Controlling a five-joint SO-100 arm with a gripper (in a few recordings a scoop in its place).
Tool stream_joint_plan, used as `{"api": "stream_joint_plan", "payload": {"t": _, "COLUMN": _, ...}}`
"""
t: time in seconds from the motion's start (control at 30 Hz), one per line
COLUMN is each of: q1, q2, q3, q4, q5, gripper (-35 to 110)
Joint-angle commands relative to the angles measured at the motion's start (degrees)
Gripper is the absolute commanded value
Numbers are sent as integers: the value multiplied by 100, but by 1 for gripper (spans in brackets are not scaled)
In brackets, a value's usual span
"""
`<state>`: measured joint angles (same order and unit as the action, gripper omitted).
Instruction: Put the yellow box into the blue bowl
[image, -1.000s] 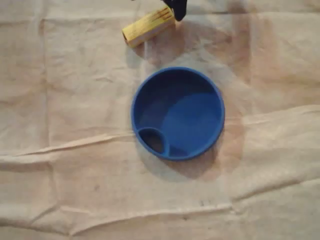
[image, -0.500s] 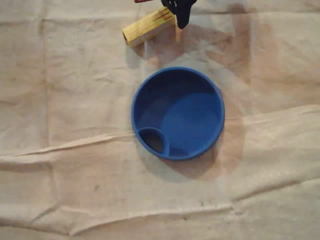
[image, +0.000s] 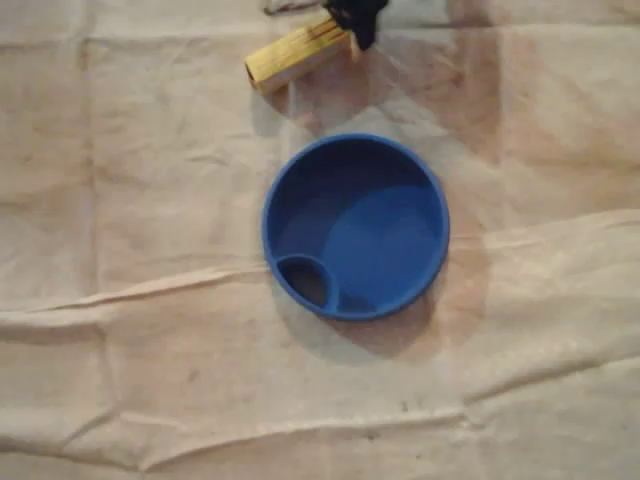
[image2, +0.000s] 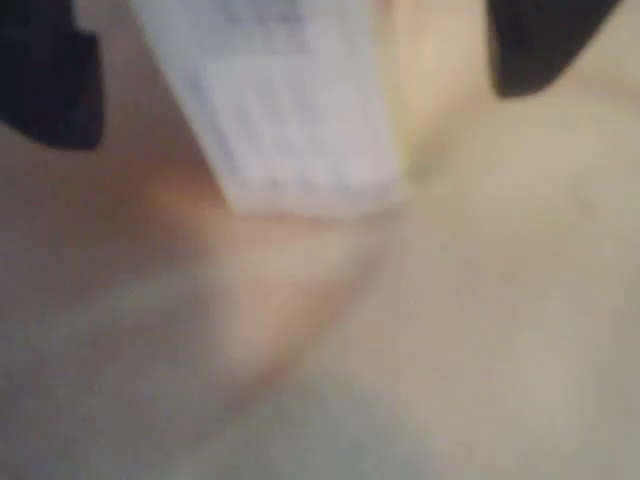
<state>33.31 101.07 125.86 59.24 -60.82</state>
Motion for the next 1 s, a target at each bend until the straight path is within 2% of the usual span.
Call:
{"api": "stream_joint_plan", "payload": {"t": 0.0, "q1": 97, "q2": 44, "q3": -167, "q4": -352, "q5": 26, "gripper": 21}}
{"api": "stream_joint_plan", "payload": {"t": 0.7, "q1": 70, "q2": 26, "q3": -70, "q4": -457, "q5": 35, "gripper": 21}}
{"api": "stream_joint_plan", "payload": {"t": 0.97, "q1": 44, "q2": 18, "q3": -62, "q4": -448, "q5": 35, "gripper": 12}}
